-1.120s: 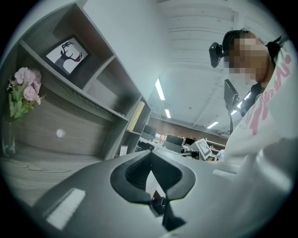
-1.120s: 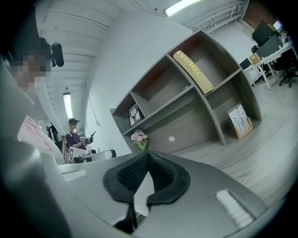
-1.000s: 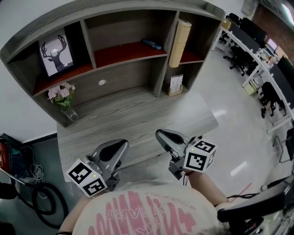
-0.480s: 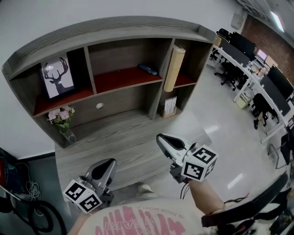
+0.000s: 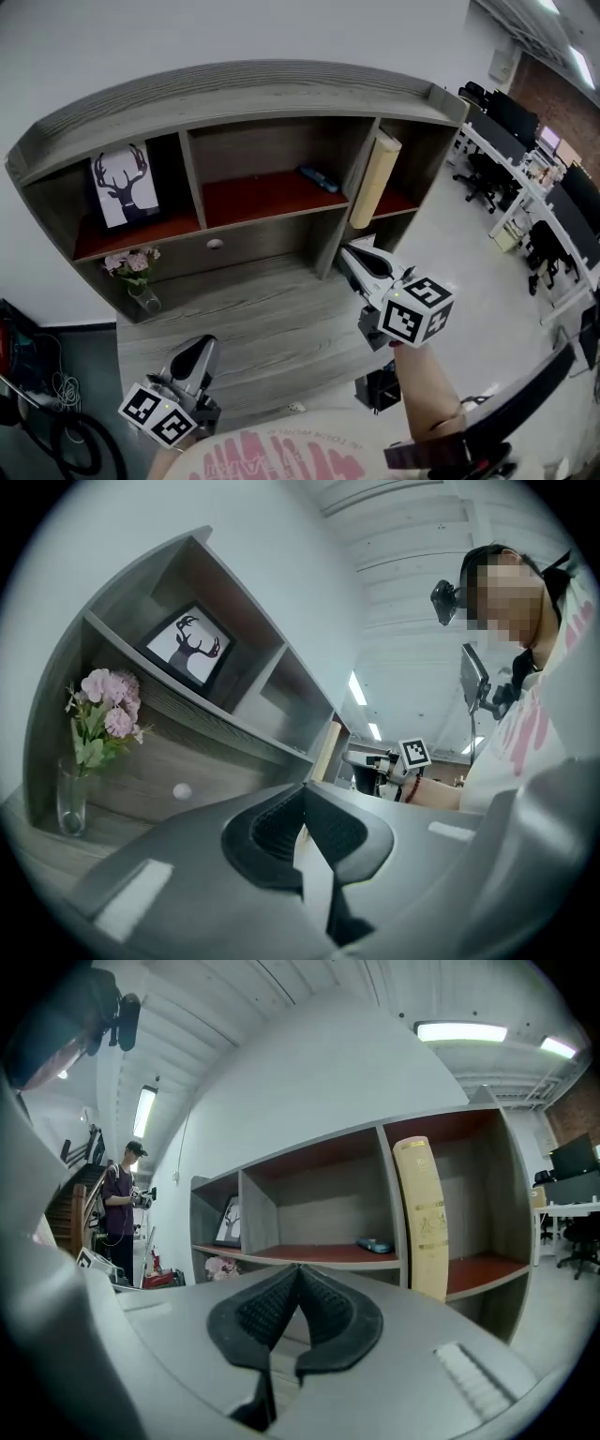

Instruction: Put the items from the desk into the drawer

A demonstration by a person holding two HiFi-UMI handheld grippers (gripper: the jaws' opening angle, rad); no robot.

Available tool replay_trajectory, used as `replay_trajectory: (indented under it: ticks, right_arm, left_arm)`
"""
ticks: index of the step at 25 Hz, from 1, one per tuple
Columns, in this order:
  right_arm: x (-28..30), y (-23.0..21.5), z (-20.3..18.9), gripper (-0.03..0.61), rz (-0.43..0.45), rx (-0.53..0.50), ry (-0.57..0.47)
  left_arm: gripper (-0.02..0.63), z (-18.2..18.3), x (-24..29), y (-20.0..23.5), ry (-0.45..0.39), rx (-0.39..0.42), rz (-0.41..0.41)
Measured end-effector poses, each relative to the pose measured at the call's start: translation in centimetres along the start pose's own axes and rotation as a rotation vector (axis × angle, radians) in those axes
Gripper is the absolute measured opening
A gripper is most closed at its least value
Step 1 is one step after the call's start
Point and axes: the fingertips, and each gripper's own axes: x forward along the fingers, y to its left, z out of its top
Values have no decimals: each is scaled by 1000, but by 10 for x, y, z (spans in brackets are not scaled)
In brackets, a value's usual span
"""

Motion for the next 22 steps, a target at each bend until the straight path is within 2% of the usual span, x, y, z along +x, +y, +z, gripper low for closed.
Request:
replay_trajectory:
  ticks: [5, 10, 13, 16, 22]
  right_arm:
    - [38, -24, 13, 5, 26, -37, 20]
    - [71, -45, 25, 5, 75, -58, 38]
    - [83, -55, 27, 5, 104, -53, 45]
    - [90, -61, 28, 14, 116, -78, 59]
    - [104, -72, 32, 68, 38, -127, 76]
  left_arm:
    - [20, 12, 17, 13, -2, 35, 36]
    - [20, 26, 51, 17, -11, 65, 32]
    - [20, 28, 79, 11, -18, 43, 3]
    - [20, 32, 105, 2, -15, 58, -34]
    - [20, 33, 127, -15, 33, 92, -122]
